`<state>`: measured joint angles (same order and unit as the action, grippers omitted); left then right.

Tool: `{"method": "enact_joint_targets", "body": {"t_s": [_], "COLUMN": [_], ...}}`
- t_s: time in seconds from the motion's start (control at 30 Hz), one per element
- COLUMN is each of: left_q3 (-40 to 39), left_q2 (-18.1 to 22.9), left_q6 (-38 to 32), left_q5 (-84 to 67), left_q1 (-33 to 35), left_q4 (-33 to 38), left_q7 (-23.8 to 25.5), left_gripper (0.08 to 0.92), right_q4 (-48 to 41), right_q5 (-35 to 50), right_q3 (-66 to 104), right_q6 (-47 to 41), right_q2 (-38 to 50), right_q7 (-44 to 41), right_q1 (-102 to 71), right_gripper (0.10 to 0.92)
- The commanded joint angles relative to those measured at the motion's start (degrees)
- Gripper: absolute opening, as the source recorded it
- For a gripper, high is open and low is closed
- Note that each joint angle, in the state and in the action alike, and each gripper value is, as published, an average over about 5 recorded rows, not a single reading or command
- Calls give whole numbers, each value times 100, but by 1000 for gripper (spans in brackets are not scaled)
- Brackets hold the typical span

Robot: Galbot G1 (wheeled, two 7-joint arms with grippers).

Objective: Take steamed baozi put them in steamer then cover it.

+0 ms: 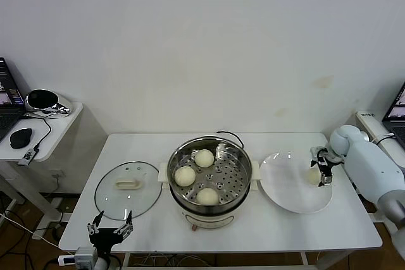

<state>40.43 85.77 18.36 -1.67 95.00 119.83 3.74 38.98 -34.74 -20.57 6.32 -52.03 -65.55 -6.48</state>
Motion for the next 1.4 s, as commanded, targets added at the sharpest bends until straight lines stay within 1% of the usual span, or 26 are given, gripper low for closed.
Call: {"method": "enact_joint_targets", "body": {"t_s": [0.03,0.13,0.23,0.33,0.47,0.63,0.73,0.83,0.97,1.1,1.27,1.4], "left_q3": [-3,-6,-23,-52,-83,-68,-67,-70,-58,-22,24,42], "left_q2": [0,-1,0,10,24,15,-12,-53,-76,-89,-102,-141], "left_q6": [1,0,-2,-13,-28,-48,-49,-49,-48,-50,-60,-69], "left_q5": [2,2,11,46,98,138,118,112,106,79,21,-21], "left_q1": [-3,-7,-22,-80,-166,-199,-204,-228,-281,-314,-320,-333], "left_q4": [-6,-8,-18,-58,-79,-3,42,59,92,139,211,269], "left_q7": [-2,-2,-3,-12,-26,-19,-15,-9,-5,-3,-9,-7], "left_gripper": [823,823,823,823,823,823,823,823,823,823,823,823], "right_q4": [-47,-16,118,503,1286,2407,3088,3667,4265,4578,4606,4476], "right_q5": [32,110,241,604,1605,2951,3756,4475,5323,6245,7016,7391], "right_q3": [13,-1,-81,-349,-1125,-2431,-3099,-3749,-4596,-5334,-5894,-6208], "right_q6": [15,-31,-147,-361,-818,-1426,-1851,-2257,-2814,-3379,-3705,-3811], "right_q2": [-14,11,89,306,791,1460,1709,1750,1529,1013,287,-247], "right_q7": [32,56,80,49,-74,-323,-396,-345,-182,25,173,227], "right_q1": [-12,7,47,161,652,1750,2406,3047,3899,4570,5086,5290], "right_gripper": [747,665,607,589,588,585,585,585,585,585,585,585]}}
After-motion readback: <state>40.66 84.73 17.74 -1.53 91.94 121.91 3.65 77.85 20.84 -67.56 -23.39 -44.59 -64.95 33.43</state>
